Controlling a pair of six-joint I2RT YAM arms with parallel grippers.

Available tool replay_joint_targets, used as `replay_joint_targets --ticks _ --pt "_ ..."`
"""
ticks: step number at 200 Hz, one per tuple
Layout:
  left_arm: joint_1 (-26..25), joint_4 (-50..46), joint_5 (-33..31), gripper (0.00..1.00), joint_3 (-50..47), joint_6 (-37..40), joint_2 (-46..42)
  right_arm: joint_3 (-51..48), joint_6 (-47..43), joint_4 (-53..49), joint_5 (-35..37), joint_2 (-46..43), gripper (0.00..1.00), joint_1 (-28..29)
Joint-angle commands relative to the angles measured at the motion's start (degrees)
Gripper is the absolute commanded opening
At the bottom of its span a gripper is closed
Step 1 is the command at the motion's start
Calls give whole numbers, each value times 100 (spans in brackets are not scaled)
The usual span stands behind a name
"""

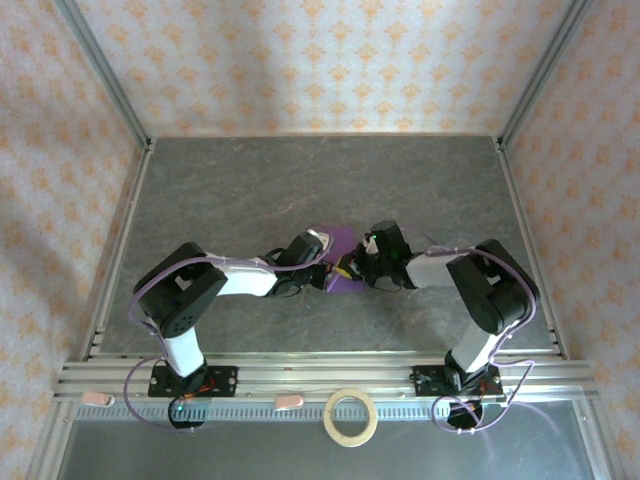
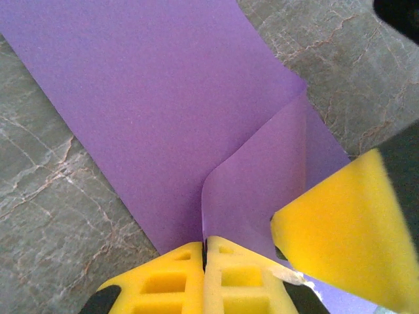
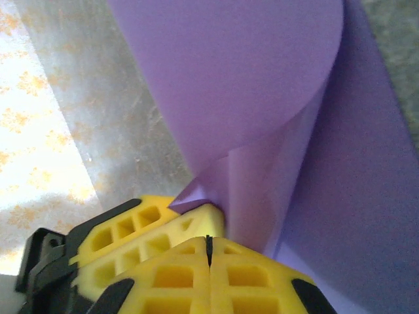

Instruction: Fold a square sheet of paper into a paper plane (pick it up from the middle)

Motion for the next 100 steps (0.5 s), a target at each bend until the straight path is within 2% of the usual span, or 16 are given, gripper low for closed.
replay_joint_targets --ticks 1,46,100 --pt "80 -190 -43 4 -112 75 125 -22 -117 -180 161 102 0 37" --pt "90 -231 -62 4 -138 101 113 -240 -110 -230 271 165 0 33" --pt "89 -260 -60 4 -144 138 99 113 -198 -448 345 -173 0 -8"
